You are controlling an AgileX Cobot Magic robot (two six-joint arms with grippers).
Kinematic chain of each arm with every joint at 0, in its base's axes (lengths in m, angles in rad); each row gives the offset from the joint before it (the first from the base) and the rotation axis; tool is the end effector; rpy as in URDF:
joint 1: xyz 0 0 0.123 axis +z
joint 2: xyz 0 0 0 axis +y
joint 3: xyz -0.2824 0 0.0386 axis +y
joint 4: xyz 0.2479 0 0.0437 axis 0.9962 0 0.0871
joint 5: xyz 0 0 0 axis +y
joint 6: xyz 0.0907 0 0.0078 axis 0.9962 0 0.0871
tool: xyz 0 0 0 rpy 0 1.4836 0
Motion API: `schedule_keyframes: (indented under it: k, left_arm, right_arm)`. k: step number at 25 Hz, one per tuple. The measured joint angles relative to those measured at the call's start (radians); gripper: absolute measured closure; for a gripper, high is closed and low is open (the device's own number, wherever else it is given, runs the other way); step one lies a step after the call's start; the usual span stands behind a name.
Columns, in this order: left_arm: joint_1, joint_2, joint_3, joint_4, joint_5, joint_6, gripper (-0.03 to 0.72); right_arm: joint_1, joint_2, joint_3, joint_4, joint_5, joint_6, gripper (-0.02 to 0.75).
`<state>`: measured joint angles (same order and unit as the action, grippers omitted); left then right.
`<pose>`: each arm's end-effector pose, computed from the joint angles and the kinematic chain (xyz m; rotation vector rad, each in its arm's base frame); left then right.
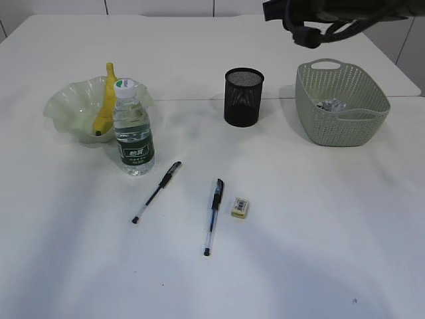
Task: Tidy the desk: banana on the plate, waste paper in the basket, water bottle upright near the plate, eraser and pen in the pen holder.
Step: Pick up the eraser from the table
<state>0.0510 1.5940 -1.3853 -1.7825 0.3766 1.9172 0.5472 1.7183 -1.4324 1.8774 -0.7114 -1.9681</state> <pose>0.3827 -0.0134 0.3926 0.3374 1.5735 -0.1640 0.3659 0.1567 0.3375 -0.1147 1.9301 -0.3168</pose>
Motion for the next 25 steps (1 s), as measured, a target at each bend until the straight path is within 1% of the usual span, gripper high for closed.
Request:
schedule_keyframes:
  k: [4, 9, 13, 15, 19, 25]
  left_arm:
    - [0.0, -0.06, 0.0, -0.01, -0.161, -0.004, 0.192]
    - [0.0, -0.101, 0.002, -0.022, -0.264, -0.006, 0.192]
    - [0.0, -0.116, 0.011, -0.027, -0.383, -0.041, 0.192]
    - [0.0, -0.12, 0.035, -0.034, -0.443, -0.055, 0.192]
    - [0.0, -0.141, 0.101, -0.042, -0.466, -0.062, 0.192]
    - [0.0, -0.224, 0.17, -0.042, -0.467, -0.078, 0.192]
  right_arm:
    - [0.046, -0.027, 0.042, 0.0, -0.015, -0.004, 0.21]
    - [0.074, -0.051, 0.118, 0.001, -0.051, -0.006, 0.21]
    - [0.097, -0.109, 0.164, 0.001, -0.064, -0.006, 0.21]
    - [0.113, -0.142, 0.171, 0.001, -0.067, -0.002, 0.21]
    - [0.146, -0.179, 0.174, 0.001, -0.067, 0.007, 0.21]
    - [0.15, -0.203, 0.186, 0.001, -0.032, -0.002, 0.21]
